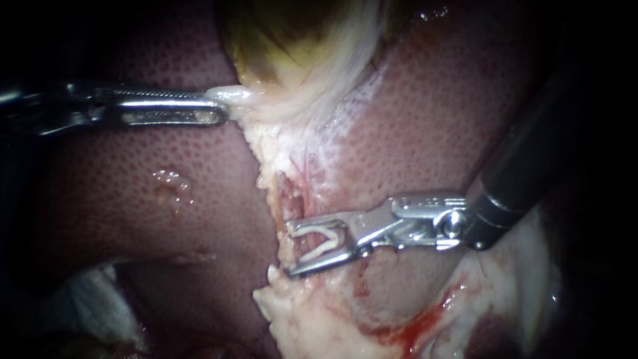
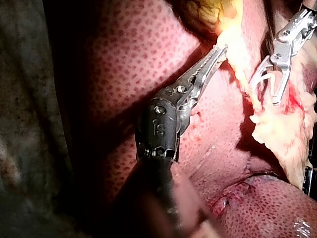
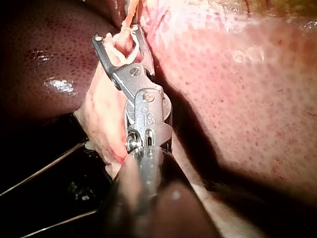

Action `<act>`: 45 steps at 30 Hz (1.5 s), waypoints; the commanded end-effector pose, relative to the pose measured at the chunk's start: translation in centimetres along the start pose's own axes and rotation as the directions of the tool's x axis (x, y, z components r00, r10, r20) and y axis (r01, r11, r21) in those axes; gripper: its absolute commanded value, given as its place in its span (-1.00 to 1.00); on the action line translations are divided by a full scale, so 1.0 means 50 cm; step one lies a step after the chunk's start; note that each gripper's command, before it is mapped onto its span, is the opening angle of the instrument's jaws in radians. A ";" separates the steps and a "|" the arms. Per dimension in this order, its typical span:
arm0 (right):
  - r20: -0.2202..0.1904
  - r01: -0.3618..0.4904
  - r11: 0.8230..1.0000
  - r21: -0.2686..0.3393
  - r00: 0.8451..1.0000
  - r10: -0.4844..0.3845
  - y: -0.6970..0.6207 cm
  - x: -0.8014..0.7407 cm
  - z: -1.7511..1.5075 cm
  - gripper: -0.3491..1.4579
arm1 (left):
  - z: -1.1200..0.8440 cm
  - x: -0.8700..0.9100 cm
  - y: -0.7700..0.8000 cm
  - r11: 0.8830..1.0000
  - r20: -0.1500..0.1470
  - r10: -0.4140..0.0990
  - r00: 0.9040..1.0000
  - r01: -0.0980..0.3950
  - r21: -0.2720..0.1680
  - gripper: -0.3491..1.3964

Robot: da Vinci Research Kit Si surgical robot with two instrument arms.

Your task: Clipping first clip left tube

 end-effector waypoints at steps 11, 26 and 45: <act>0.011 -0.002 1.000 0.017 1.000 0.001 0.0009 -0.0016 0.0072 -0.08 | 0.0007 -0.0001 0.0001 1.000 0.000 0.001 1.000 -0.001 0.002 -1.00; 0.010 0.001 1.000 0.016 1.000 -0.002 0.0011 -0.0023 0.0085 -0.12 | 0.0008 -0.0001 0.0000 1.000 0.000 0.001 1.000 -0.001 0.002 -1.00; 0.042 -0.066 0.997 0.048 0.997 0.064 0.0005 -0.0039 0.0070 -1.00 | 0.0008 -0.0002 -0.0001 1.000 0.000 0.001 1.000 -0.001 0.002 -1.00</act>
